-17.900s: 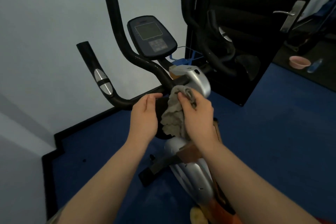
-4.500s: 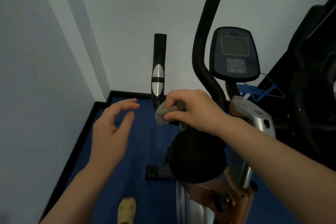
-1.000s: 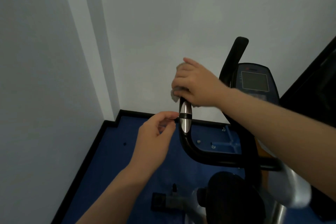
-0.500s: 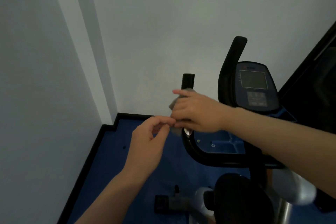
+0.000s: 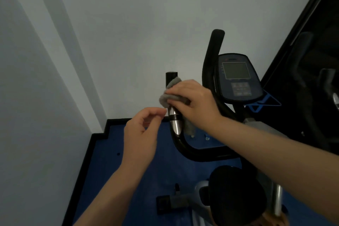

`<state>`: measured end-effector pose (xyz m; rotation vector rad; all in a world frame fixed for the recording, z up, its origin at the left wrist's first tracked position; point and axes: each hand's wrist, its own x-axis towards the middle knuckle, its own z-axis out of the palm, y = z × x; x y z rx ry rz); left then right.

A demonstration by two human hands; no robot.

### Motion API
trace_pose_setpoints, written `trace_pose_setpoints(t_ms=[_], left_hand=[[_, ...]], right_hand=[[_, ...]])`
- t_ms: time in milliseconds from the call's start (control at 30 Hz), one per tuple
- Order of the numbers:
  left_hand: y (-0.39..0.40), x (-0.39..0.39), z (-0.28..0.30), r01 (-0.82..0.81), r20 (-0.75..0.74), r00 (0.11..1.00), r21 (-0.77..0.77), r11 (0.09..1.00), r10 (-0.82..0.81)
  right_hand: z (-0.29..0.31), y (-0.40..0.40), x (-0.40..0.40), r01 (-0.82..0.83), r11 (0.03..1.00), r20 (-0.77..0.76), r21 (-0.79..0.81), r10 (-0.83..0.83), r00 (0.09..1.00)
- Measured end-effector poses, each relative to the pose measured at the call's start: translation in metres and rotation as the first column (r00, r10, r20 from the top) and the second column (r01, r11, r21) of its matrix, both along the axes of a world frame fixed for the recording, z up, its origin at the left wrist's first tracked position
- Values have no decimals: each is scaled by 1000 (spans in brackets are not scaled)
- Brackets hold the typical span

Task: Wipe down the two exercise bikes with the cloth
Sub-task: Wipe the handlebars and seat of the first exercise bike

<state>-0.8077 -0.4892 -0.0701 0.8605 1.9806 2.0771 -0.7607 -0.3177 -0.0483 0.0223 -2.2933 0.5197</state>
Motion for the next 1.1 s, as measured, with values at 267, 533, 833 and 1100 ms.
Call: trace_pose_setpoints(t_ms=[267, 533, 833, 1100], left_hand=[[-1, 3, -6, -1, -3, 1000, 15, 1000, 1], [7, 27, -20, -24, 65, 998, -41, 999, 27], [-7, 47, -29, -16, 72, 997, -65, 998, 20], [-7, 63, -26, -42, 63, 997, -72, 997, 46]], right_hand=[[-5, -16, 51, -13, 852, 390, -524, 253, 885], [2, -21, 57, 32, 832, 441, -555, 261, 859], [2, 6, 87, -19, 896, 623, -443, 323, 712], [14, 7, 101, -156, 984, 744, -86, 168, 647]])
